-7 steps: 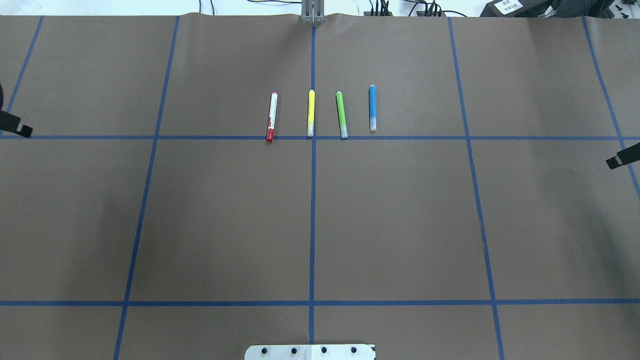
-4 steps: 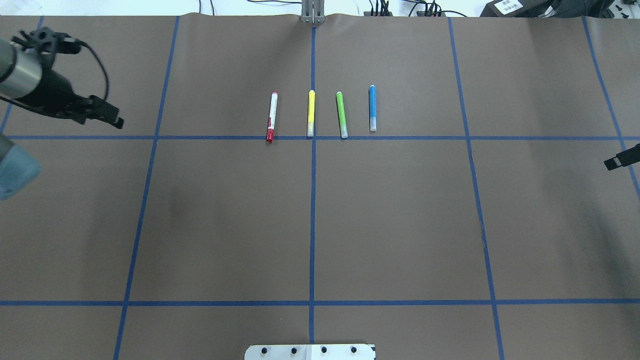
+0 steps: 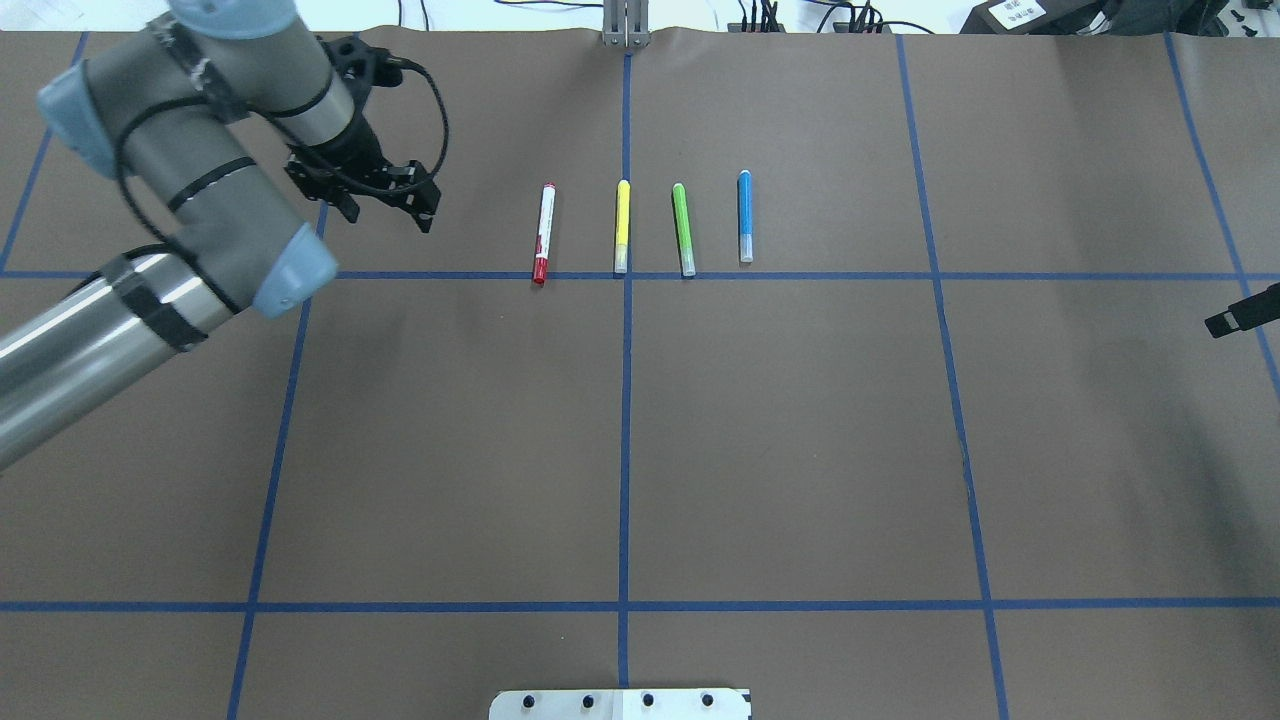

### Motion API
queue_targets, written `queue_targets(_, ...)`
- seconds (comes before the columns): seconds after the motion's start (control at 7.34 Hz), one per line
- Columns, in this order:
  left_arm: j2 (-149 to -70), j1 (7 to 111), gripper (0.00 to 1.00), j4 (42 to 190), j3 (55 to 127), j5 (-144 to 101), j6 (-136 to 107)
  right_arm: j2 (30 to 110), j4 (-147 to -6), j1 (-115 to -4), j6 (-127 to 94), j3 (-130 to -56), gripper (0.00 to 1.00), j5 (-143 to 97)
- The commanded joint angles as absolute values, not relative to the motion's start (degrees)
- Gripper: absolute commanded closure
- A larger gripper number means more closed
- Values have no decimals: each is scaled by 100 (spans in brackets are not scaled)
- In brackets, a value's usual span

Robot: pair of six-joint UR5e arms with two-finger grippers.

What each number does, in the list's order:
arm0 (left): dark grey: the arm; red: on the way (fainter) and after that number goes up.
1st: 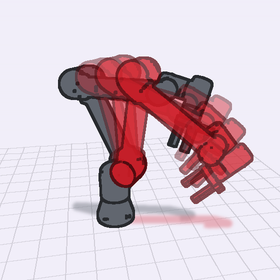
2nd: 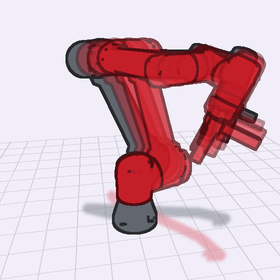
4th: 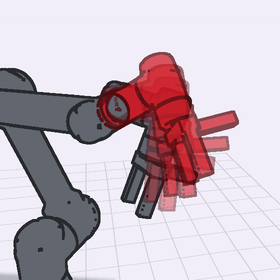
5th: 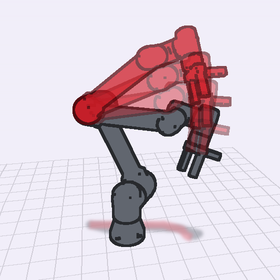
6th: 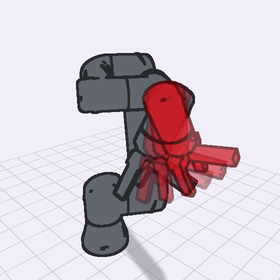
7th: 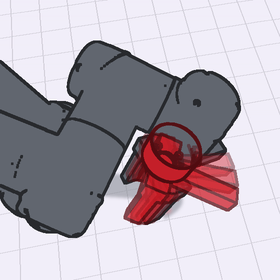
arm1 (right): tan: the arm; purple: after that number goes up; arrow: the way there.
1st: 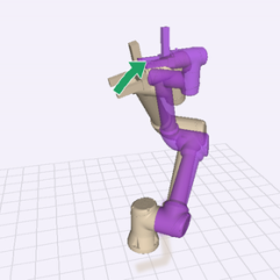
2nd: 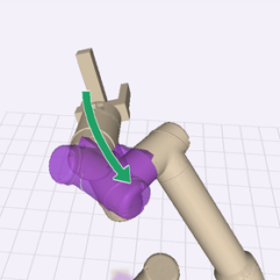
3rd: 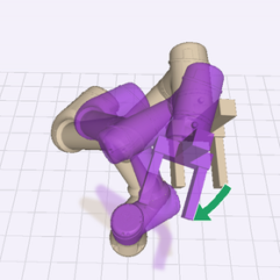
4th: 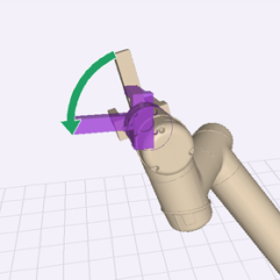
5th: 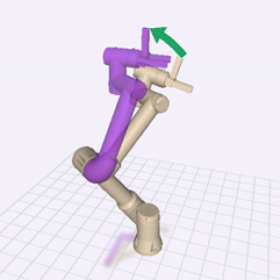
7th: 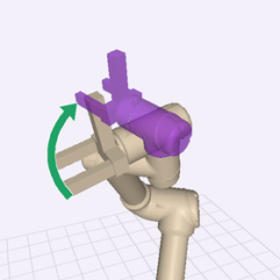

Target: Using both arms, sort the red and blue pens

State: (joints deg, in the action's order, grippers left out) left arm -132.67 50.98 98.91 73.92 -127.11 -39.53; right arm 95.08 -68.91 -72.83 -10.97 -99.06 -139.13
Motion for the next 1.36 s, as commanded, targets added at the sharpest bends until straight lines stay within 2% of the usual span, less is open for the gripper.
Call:
queue_targets(0.0, -14428, 4870, 13, 9940, 5902, -12709, -3894, 9483, -6891, -7225, -1099, -9897, 0, -13904)
queue_targets(0.27, -15150, 4747, 22, 10071, 4987, -12308, -3911, 9475, -6891, -7146, -1107, -9888, 0, -13843)
queue_targets(0.68, -15372, 4641, 29, 10930, 4387, -11876, -3946, 9475, -6891, -7049, -1107, -9809, 0, -13825)
queue_targets(0.82, -15546, 4641, 35, 11055, 4133, -11865, -3981, 9475, -6891, -7023, -1107, -9800, 0, -13825)
queue_targets(1.23, -15557, 4544, 37, 11469, 3912, -11673, -4234, 9475, -6891, -6996, -1116, -9756, 0, -13825)
